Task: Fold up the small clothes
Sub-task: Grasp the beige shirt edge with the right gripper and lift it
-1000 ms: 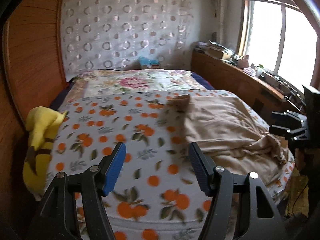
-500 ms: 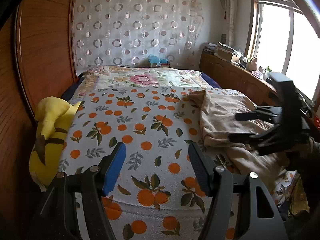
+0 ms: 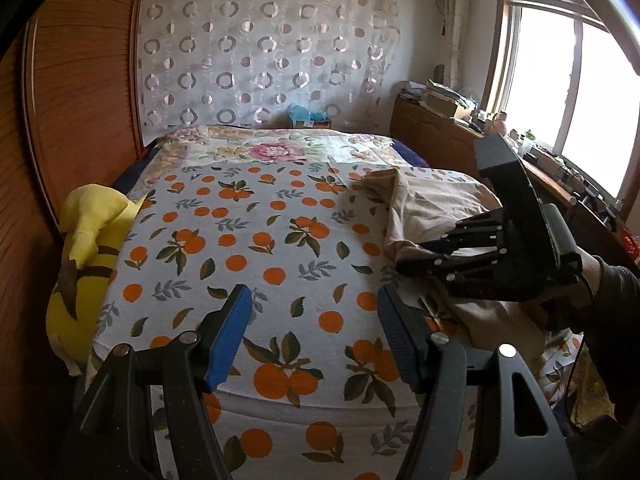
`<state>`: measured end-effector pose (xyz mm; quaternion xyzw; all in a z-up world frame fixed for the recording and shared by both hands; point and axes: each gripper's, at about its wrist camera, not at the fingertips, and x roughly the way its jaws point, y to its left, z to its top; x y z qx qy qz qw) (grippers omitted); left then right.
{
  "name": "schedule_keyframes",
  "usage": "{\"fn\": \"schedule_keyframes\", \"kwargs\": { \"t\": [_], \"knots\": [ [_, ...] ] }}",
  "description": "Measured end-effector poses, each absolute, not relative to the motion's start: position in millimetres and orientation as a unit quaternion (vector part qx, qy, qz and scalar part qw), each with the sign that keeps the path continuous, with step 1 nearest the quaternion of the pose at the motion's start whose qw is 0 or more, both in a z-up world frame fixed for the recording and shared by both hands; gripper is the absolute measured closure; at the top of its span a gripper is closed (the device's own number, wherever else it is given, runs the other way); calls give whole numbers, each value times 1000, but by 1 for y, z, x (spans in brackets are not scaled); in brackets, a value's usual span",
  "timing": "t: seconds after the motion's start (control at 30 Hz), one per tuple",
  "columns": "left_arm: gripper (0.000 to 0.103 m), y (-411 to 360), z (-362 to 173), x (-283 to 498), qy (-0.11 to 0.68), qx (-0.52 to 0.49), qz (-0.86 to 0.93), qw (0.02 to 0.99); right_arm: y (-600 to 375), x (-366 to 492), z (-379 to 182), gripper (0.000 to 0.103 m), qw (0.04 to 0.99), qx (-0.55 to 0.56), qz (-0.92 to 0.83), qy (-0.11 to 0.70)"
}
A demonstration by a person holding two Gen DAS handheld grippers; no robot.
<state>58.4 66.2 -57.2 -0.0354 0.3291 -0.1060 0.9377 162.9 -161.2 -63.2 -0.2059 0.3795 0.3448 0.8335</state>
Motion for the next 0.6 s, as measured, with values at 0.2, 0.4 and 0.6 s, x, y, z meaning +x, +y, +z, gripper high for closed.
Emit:
{"fn": "schedule_keyframes", "kwargs": {
  "t": [0.2,0.4,0.6],
  "knots": [
    [37,57,-59,57,333,-32,-117,935,-177,141,-39,94,859,-153,349,342],
    [37,48,-58,57,330,-27,-127,935,-244,149,15,95,907,-110,294,279],
    [37,43,-57,55,330,-26,-135,934,-310,184,34,95,932,-99,206,281]
  ]
}}
